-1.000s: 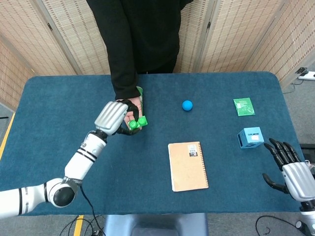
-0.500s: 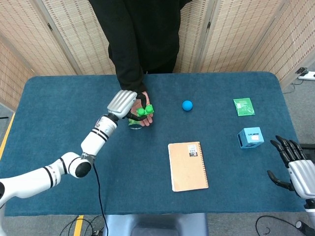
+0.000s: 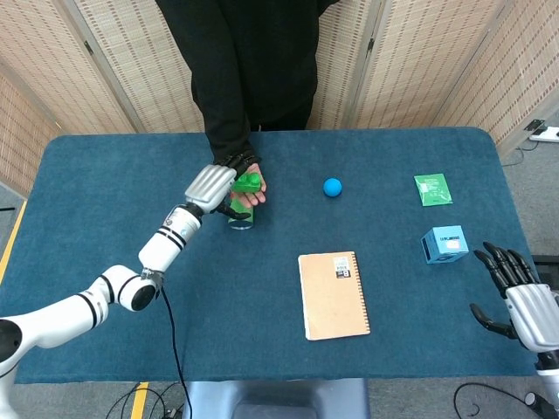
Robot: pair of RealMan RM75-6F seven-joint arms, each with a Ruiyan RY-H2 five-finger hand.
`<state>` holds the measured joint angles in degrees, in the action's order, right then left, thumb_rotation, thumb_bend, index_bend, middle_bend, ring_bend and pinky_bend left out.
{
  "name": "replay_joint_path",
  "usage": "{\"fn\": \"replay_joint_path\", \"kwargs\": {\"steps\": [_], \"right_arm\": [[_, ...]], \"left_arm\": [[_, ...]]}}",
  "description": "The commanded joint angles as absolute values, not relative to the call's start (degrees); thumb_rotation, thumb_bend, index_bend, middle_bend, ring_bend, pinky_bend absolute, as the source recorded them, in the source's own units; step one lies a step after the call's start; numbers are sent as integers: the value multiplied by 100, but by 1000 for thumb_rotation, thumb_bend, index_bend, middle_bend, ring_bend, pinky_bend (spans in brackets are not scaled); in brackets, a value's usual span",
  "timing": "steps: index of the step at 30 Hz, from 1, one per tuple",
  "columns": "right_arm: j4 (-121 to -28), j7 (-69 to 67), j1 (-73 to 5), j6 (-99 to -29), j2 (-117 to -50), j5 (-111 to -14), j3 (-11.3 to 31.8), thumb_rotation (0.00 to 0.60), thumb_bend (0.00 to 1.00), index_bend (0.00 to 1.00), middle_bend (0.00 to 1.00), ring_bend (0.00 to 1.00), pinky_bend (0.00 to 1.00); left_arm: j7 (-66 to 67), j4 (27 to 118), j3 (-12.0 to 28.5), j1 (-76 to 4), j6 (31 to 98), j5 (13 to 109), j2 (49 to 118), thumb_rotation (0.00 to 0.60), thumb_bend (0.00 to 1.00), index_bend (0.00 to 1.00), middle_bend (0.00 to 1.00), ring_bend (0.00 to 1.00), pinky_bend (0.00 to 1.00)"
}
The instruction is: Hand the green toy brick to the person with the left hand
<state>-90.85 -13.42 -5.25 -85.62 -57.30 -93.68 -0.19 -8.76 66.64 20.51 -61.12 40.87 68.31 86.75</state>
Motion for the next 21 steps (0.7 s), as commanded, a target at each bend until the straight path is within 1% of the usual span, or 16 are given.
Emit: {"fn": "replay_joint_path", "kwargs": {"steps": [1, 5, 7, 8, 11, 13, 14, 16, 17, 18, 21], "right_arm": [[-9095, -1324, -530, -8574, -5733, -9422, -40, 600, 263, 0, 0, 0, 0], [-9094, -1304, -512, -8641, -5737, -9570, -97, 600, 264, 0, 0, 0, 0], [-9093, -1283, -502, -8667, -5741, -9644, -133, 600, 263, 0, 0, 0, 0], [-9092, -1277, -495, -8684, -5740, -9687, -153, 600, 263, 0, 0, 0, 0], [-9086, -1246, -470, -8742, -5746, -9774, -193, 600, 263, 0, 0, 0, 0], [-9082, -1233, -453, -8785, -5750, -9831, -218, 600, 263, 0, 0, 0, 0], [-9086, -1218, -443, -8809, -5750, -9856, -229, 600, 263, 0, 0, 0, 0], [-9089, -1184, -424, -8851, -5762, -9889, -239, 600, 263, 0, 0, 0, 0], [-9093, -1148, -414, -8869, -5771, -9903, -245, 600, 263, 0, 0, 0, 0], [-9097, -1111, -407, -8876, -5784, -9899, -243, 600, 263, 0, 0, 0, 0], [-9126, -941, -404, -8833, -5852, -9810, -211, 600, 264, 0, 0, 0, 0]], "left_arm": [[-421, 7524, 2148, -5956, 4470, 6627, 8264, 600, 127, 5, 0, 0, 172], [337, 8587, 2138, -5693, 5035, 6402, 7819, 600, 127, 3, 0, 0, 172], [736, 9308, 2081, -5467, 5397, 6283, 7532, 600, 127, 3, 0, 0, 171], [945, 9767, 2015, -5295, 5631, 6240, 7344, 600, 127, 3, 0, 0, 171], [1349, 10776, 1734, -4769, 6293, 6332, 6926, 600, 127, 3, 0, 0, 171], [1618, 11329, 1317, -4256, 6843, 6673, 6652, 600, 127, 2, 0, 0, 171], [1735, 11503, 1009, -3934, 7151, 6965, 6533, 600, 126, 1, 0, 0, 170], [1890, 11527, 484, -3440, 7594, 7503, 6421, 600, 127, 0, 0, 0, 168], [1963, 11405, 133, -3109, 7884, 7864, 6398, 600, 127, 0, 0, 0, 166], [2014, 11255, -102, -2865, 8110, 8109, 6408, 600, 127, 0, 0, 0, 164], [1891, 10518, -628, -2124, 8921, 8824, 6600, 600, 126, 0, 0, 0, 163]]}}
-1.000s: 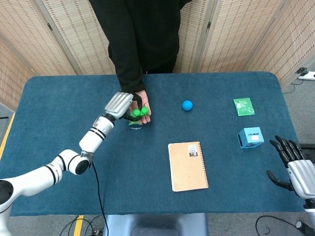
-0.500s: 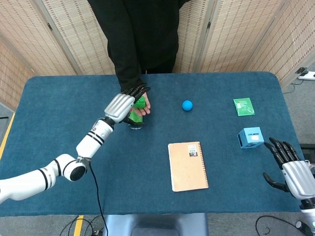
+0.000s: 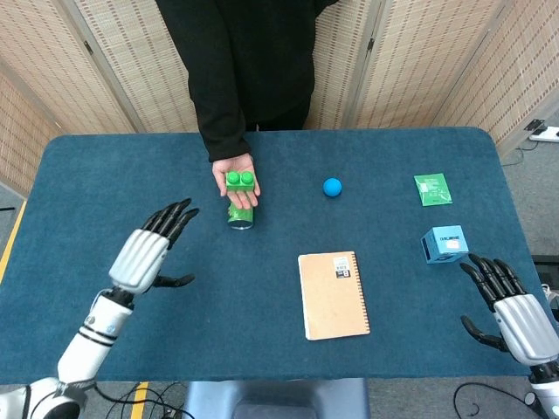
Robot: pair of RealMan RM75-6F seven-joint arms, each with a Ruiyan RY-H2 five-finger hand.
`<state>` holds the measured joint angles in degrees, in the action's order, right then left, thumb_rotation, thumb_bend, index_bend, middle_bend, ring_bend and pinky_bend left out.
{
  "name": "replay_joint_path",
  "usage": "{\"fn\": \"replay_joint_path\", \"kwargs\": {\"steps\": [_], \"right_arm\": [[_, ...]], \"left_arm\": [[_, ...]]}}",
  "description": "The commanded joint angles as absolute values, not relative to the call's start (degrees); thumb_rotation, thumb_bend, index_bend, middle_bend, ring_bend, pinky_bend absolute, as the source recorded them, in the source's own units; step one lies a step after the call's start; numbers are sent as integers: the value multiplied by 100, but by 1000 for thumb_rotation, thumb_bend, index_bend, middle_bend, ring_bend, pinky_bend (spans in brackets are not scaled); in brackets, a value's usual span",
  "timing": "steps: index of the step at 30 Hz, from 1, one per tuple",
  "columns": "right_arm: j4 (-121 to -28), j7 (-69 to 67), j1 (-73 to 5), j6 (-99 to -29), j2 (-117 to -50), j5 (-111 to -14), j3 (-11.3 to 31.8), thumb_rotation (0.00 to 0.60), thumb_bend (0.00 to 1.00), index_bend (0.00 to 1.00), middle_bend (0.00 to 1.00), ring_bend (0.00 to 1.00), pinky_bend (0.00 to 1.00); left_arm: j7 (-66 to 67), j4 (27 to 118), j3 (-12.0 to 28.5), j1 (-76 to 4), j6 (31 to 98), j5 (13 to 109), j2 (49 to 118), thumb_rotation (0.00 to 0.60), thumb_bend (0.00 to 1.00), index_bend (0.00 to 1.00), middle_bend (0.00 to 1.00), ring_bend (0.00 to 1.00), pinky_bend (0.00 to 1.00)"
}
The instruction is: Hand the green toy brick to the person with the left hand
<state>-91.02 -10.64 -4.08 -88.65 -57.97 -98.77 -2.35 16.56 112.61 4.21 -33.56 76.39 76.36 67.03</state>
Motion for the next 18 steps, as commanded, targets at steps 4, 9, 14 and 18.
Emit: {"fn": "replay_joint_path", "kwargs": {"steps": [4, 9, 14, 18], "right_arm": [[-9185, -564, -453, -8644, -5981, -9625, -146, 600, 263, 0, 0, 0, 0], [-9265, -28, -533, -8395, -6178, -9331, -28, 600, 263, 0, 0, 0, 0], [-9308, 263, -567, -8336, -6309, -9116, 92, 600, 263, 0, 0, 0, 0], [-9316, 363, -602, -8300, -6368, -9024, 155, 600, 263, 0, 0, 0, 0]], "left_arm": [[1086, 9153, -748, -1405, 9845, 9198, 7079, 600, 126, 0, 0, 0, 163], [206, 7947, -590, -971, 10104, 8964, 7475, 600, 127, 0, 0, 0, 162], [-367, 7397, -453, -804, 10145, 8916, 7528, 600, 127, 0, 0, 0, 162], [-337, 7338, -370, -748, 10097, 8939, 7495, 600, 127, 0, 0, 0, 161]]}}
